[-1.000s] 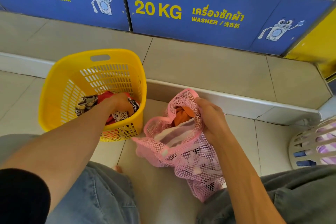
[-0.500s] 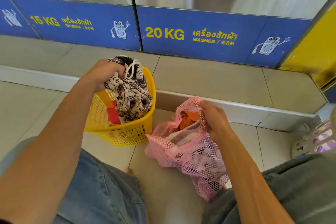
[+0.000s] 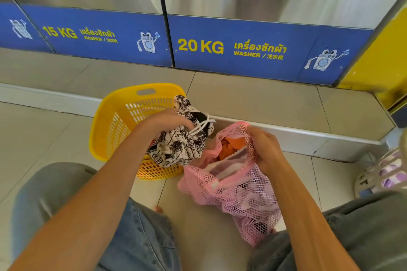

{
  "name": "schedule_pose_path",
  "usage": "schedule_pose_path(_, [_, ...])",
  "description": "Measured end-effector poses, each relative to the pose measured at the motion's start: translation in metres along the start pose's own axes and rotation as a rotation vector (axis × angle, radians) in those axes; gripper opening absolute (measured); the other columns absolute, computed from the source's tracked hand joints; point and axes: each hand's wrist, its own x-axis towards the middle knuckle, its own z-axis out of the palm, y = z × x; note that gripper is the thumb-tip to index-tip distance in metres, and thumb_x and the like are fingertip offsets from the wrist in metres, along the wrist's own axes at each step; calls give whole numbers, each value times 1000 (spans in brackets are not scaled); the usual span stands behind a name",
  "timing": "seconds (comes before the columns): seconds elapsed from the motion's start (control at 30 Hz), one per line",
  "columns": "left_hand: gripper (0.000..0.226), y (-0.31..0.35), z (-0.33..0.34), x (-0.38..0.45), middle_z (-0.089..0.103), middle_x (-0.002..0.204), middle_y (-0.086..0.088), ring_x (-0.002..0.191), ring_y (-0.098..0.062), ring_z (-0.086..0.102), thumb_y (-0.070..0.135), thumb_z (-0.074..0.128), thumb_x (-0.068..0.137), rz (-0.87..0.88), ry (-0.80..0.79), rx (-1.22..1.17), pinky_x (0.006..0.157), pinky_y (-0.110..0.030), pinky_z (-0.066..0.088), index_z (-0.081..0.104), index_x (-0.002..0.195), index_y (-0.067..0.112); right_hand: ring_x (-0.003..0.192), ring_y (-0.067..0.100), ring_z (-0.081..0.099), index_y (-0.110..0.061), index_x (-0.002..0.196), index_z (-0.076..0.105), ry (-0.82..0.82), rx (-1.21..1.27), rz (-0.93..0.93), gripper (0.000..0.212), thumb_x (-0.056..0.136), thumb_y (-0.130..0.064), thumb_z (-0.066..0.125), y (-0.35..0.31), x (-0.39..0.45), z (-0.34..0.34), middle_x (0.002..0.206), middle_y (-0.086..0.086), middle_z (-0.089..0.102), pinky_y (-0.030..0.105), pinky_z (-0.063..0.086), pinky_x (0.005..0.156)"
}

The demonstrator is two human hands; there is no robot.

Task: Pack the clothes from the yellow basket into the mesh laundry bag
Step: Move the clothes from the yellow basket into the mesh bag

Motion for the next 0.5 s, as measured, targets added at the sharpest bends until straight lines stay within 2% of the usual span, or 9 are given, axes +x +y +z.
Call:
schedule_pose_path(0.07, [99,2,4,4,27,161,-6,144,-33,31,31,82,69,5,54,110,108,-46,37,32,153,24,91,36,79,-14,103,74,2,13,0,13,98,-23,67,0,1,-2,90,16,82,54,63,90])
schedule_pose_path(0.17, [105,1,2,13,25,161,-8,143,-35,31,40,84,69,-5,45,208,111,-49,36,24,154,29,91,36,79,-13,107,73,-13,2,0,16,99,-24,65,1,1,-2,92,16,82,55,63,91])
schedule_pose_path(0.23, [109,-3,-1,18,21,163,-8,145,-37,28,42,85,67,-76,-27,173,113,-54,34,21,155,35,91,37,79,-13,109,73,-19,2,2,17,100,-25,65,2,2,-2,94,17,82,56,63,90])
schedule_pose_path(0.27, [110,-5,-2,20,28,161,-10,142,-38,36,43,87,63,-124,-86,130,112,-57,36,25,154,37,91,36,79,-14,109,73,-17,4,2,17,100,-25,65,2,2,-2,94,16,82,56,63,90])
schedule_pose_path(0.3, [110,-7,-4,18,44,153,-14,133,-39,49,41,91,57,-160,-171,94,107,-59,42,34,150,35,91,36,79,-14,110,73,-15,11,1,17,100,-24,65,2,2,-3,95,16,82,56,63,90])
schedule_pose_path(0.33, [103,-8,-5,17,59,138,-17,121,-40,61,37,92,54,-190,-263,71,102,-60,47,44,145,28,92,35,79,-13,110,74,-14,17,0,17,99,-24,66,2,3,-3,96,16,82,55,63,91])
schedule_pose_path(0.4, [72,-11,-9,16,72,116,-20,108,-39,69,23,85,64,-195,-380,34,99,-60,49,58,131,16,93,35,79,-12,110,74,-9,31,-2,18,99,-23,66,1,2,-4,96,16,82,55,62,92])
schedule_pose_path(0.5, [43,-8,-13,8,75,98,-24,101,-42,70,9,72,78,-164,-257,39,97,-62,50,63,119,2,92,35,79,-12,106,75,-2,38,1,16,98,-24,67,0,2,-4,95,16,82,54,63,91])
